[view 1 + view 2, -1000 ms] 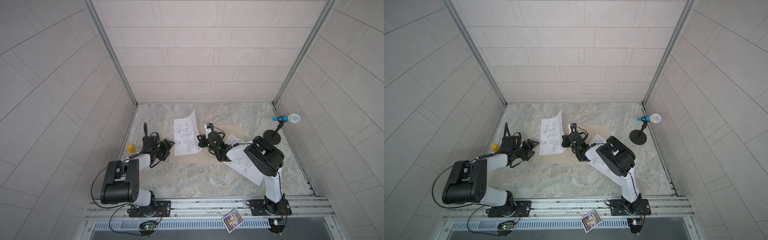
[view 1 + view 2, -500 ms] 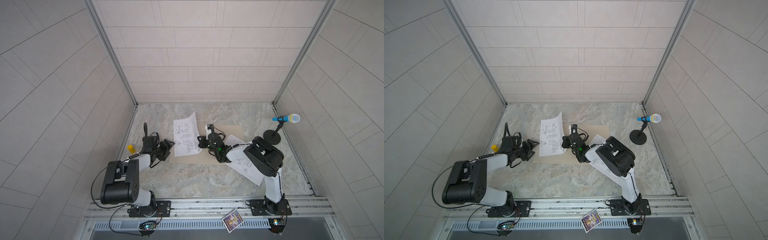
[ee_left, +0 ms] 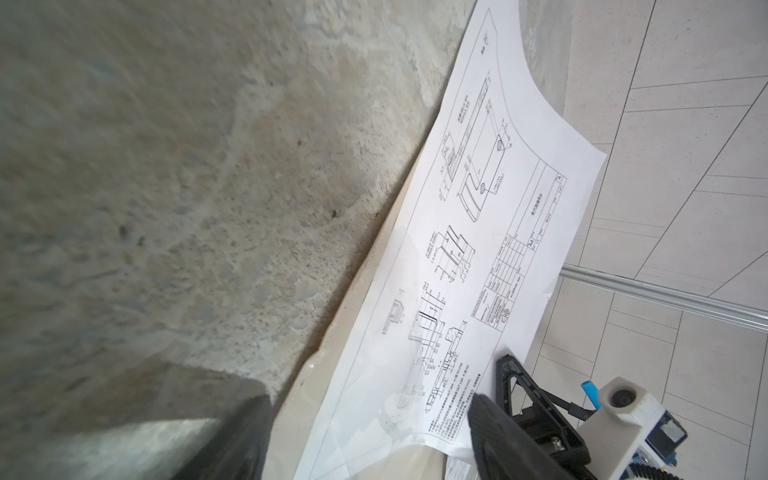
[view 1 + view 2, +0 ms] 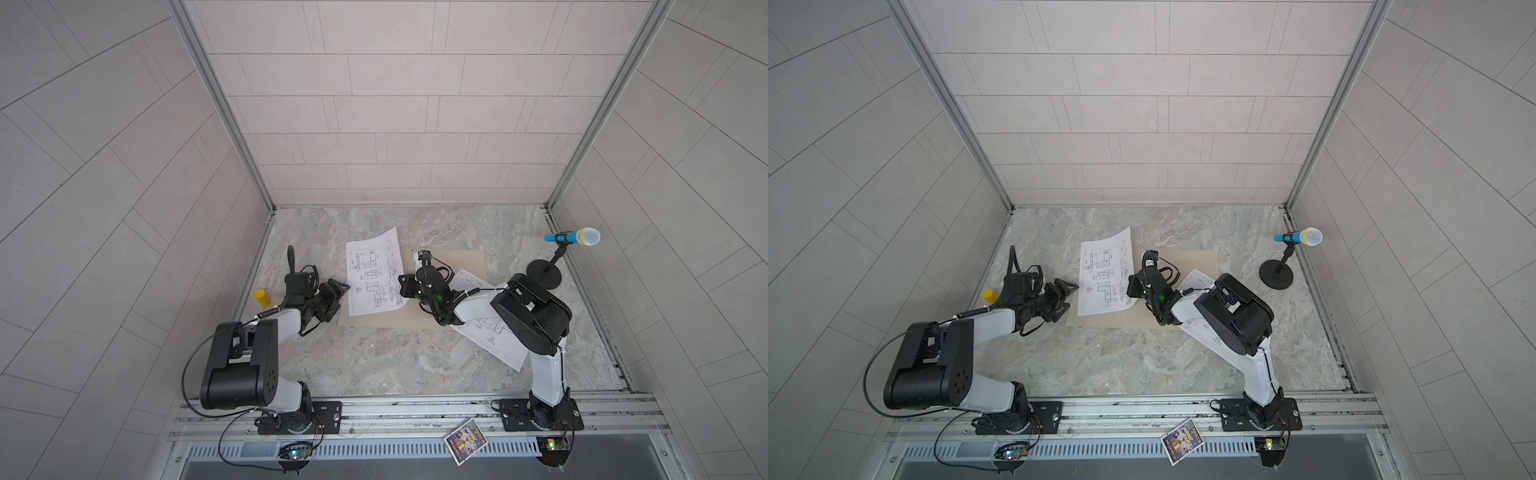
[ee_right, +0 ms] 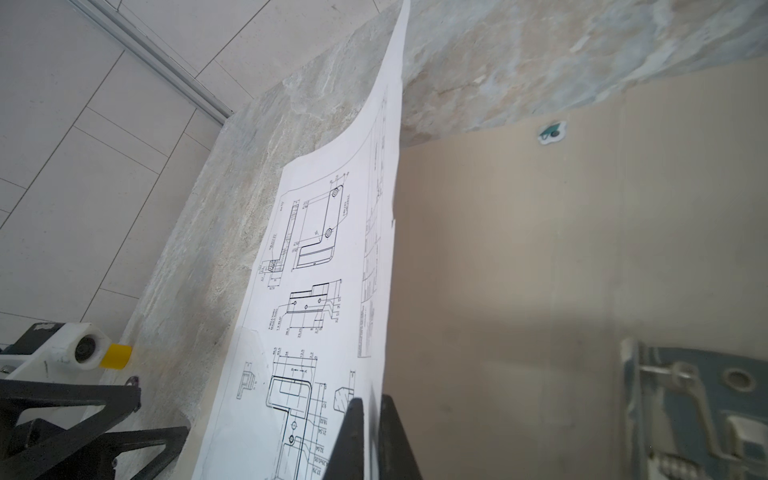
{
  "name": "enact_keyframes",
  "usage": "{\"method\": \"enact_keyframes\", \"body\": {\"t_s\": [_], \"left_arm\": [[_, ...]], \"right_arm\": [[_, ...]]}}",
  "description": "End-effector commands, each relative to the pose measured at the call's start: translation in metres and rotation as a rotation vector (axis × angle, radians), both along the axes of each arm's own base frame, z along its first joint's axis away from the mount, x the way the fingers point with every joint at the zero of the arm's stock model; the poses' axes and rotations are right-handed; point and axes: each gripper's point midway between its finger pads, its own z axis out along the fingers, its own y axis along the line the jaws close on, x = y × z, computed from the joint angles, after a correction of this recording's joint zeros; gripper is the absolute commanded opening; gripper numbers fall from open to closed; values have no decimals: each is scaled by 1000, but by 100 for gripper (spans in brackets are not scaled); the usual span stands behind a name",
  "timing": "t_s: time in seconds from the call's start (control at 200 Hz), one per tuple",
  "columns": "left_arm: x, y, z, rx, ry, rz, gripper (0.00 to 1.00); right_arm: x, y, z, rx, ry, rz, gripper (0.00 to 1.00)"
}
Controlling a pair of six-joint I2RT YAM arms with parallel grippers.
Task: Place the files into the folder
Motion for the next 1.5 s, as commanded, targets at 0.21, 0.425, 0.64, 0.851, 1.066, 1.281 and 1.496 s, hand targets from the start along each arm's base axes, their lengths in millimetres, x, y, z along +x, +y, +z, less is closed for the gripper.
{"method": "enact_keyframes", "body": {"t_s": [0.21, 0.425, 0.64, 0.851, 1.066, 1.281, 1.496], "left_arm": [[-27, 0, -27, 12, 132, 6, 81], [-28, 0, -29, 10, 138, 7, 81], [-28, 1, -29, 11, 139, 7, 81], [-28, 1, -30, 12, 141, 7, 81], [-28, 1, -30, 13, 141, 8, 81], [-28, 1, -31, 14, 143, 9, 81], [-28, 1, -31, 14, 143, 8, 81]], "right_arm": [[9, -8, 4, -41, 70, 33, 15], [6, 5, 1, 3, 96, 109, 13], [8, 1, -7, -26, 128, 125, 16], [19, 0, -8, -75, 133, 161, 16], [32, 4, -12, -67, 164, 212, 17], [34, 9, -16, -50, 199, 256, 19], [28, 3, -21, -51, 228, 241, 5]]}}
